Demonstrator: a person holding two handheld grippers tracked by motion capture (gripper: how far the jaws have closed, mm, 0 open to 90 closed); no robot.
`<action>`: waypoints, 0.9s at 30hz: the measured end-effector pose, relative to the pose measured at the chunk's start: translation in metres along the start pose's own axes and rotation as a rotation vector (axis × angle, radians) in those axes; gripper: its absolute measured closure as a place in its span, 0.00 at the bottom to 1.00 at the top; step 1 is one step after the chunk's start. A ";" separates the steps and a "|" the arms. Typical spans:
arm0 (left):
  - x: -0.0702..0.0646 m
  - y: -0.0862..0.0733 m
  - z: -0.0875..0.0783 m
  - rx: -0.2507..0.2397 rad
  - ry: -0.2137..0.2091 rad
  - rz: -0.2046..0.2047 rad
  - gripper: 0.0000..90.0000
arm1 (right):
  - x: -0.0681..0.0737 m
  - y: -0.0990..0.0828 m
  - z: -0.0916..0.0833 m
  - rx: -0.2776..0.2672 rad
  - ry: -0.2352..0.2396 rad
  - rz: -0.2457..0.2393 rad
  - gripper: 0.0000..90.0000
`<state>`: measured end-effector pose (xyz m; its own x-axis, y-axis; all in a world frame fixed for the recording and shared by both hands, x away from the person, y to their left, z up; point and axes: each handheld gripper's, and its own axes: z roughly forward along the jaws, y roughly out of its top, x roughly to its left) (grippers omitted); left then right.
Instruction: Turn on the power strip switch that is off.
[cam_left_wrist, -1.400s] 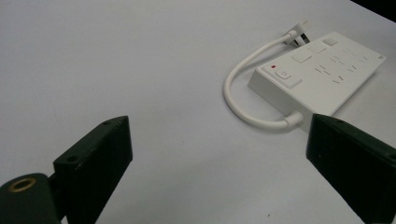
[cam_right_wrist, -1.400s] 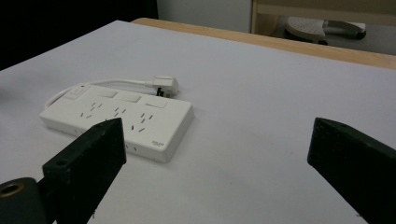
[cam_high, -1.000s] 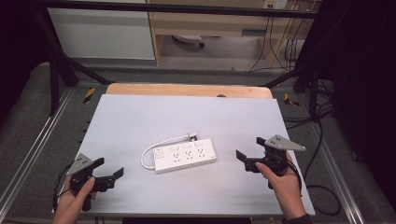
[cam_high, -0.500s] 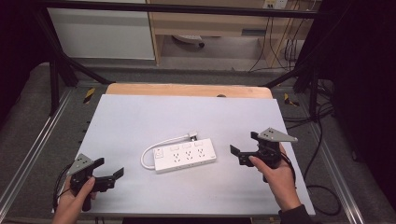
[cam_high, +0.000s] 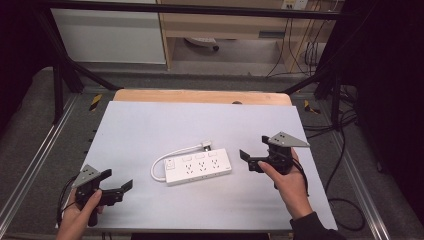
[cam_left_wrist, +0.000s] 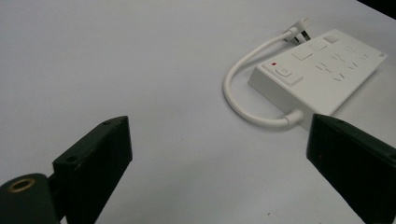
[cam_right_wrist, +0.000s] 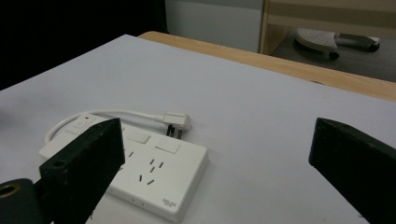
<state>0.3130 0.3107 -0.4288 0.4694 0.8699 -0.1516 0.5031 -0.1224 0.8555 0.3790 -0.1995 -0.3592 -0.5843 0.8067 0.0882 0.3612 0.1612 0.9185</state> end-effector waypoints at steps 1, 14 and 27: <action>0.000 0.000 0.000 0.000 0.000 0.000 0.08 | 0.000 0.000 0.000 0.000 0.000 0.000 0.06; 0.000 0.000 0.000 0.003 -0.004 -0.001 0.08 | 0.003 0.006 0.012 -0.057 -0.019 0.006 0.26; 0.000 0.000 0.000 0.002 0.000 0.002 0.08 | 0.014 0.011 0.022 -0.147 -0.023 0.003 0.60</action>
<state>0.3129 0.3106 -0.4289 0.4699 0.8699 -0.1499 0.5038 -0.1249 0.8547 0.3910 -0.1741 -0.3565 -0.5662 0.8200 0.0841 0.2518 0.0749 0.9649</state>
